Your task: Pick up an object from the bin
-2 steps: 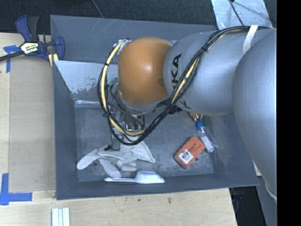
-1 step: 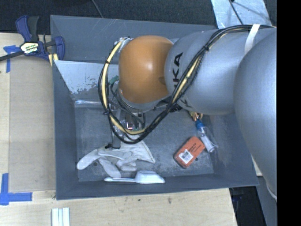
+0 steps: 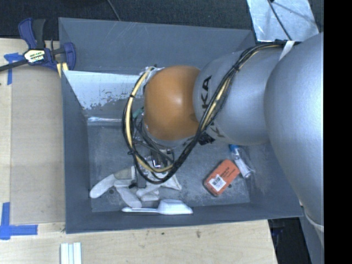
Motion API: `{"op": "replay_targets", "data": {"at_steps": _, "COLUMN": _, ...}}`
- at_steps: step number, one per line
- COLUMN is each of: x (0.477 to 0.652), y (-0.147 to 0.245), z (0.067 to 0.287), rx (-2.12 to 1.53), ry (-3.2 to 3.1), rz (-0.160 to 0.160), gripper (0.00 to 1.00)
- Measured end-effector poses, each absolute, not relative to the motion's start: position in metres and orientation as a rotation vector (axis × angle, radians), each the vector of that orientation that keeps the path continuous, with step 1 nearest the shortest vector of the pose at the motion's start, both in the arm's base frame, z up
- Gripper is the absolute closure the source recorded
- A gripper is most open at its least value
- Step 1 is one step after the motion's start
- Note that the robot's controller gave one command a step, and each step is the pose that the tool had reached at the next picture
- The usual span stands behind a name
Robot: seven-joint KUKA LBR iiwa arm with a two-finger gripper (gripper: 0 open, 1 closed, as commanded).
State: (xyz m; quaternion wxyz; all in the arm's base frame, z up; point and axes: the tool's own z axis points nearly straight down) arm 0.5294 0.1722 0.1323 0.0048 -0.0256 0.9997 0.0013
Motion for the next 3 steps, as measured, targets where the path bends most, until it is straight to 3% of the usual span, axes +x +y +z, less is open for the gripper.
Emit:
{"op": "replay_targets", "data": {"at_steps": 1, "x": 0.531, "y": 0.156, "z": 0.093, "rx": -0.331, "ry": 3.124, "rz": 0.001, "gripper": 0.0}}
{"op": "replay_targets", "data": {"at_steps": 2, "x": 0.536, "y": 0.147, "z": 0.075, "rx": -0.072, "ry": 3.126, "rz": 0.006, "gripper": 1.0}}
{"op": "replay_targets", "data": {"at_steps": 3, "x": 0.533, "y": 0.146, "z": 0.071, "rx": -0.072, "ry": 3.134, "rz": 0.003, "gripper": 0.0}}
